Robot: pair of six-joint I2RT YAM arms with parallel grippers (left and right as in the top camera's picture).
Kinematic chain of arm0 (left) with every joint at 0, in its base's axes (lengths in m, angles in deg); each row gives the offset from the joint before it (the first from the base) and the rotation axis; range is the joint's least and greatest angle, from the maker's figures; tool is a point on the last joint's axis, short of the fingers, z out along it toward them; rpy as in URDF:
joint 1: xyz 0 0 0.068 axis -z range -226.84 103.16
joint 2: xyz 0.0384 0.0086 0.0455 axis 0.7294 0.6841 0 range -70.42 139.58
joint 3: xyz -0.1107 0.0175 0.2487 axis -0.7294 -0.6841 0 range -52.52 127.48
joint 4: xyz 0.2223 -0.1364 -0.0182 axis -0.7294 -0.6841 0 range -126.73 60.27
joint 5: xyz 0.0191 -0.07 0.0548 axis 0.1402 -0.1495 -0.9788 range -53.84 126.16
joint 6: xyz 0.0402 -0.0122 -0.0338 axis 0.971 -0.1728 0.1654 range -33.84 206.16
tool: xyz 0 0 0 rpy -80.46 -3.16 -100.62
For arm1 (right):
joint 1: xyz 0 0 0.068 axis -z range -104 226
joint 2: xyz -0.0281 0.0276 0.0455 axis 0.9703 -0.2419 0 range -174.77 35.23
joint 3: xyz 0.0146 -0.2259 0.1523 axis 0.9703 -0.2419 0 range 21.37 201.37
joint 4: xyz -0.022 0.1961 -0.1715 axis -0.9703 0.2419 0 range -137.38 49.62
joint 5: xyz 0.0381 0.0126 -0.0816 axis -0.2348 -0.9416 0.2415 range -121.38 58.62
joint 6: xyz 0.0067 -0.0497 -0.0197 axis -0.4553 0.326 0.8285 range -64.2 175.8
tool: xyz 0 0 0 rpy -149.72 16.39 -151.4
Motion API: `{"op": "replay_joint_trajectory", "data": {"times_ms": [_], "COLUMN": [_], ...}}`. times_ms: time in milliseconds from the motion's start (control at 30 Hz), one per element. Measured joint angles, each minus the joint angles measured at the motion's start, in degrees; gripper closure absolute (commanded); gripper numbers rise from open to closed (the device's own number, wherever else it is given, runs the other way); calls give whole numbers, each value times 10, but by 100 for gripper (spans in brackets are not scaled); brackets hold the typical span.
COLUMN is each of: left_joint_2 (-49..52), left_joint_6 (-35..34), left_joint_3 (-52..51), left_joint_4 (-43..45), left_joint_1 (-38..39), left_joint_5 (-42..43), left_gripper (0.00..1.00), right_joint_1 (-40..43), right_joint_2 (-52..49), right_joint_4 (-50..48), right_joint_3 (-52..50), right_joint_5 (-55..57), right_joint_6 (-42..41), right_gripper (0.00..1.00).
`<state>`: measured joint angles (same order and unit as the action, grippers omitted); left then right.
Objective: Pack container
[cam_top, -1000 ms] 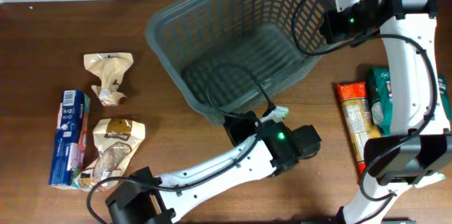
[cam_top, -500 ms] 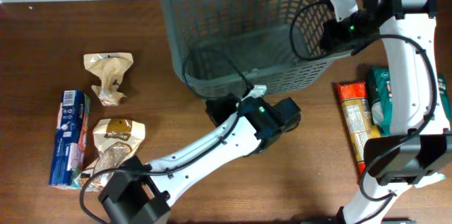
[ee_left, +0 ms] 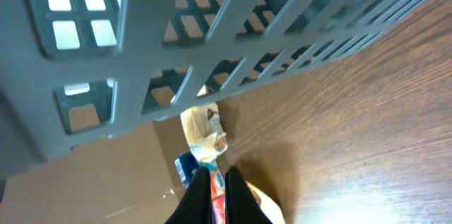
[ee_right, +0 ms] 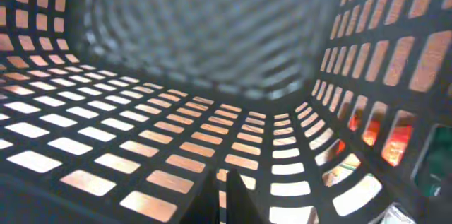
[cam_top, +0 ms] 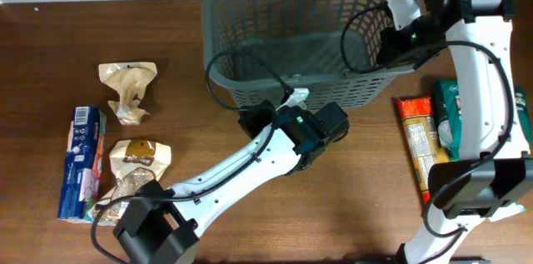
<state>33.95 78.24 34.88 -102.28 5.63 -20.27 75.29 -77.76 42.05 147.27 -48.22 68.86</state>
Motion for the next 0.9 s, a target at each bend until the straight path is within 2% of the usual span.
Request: {"op": "replay_joint_trajectory", "data": {"times_ms": [400,800,900], "left_joint_2": [0,0,0], "left_joint_6": [52,66,66], "left_joint_3": [-2,-2,-2], "left_joint_4": [58,62,60], "left_joint_1": [-10,-41,-32], "left_joint_5": [0,0,0], "left_gripper": [98,98,96], "right_joint_1": [-17,-17,-17], "right_joint_2": [0,0,0], "right_joint_4": [12,21,20], "right_joint_3": [0,0,0], "right_joint_5": [3,5,5], "right_joint_6": [-12,-13,-13], "right_gripper": [96,96,96]}}
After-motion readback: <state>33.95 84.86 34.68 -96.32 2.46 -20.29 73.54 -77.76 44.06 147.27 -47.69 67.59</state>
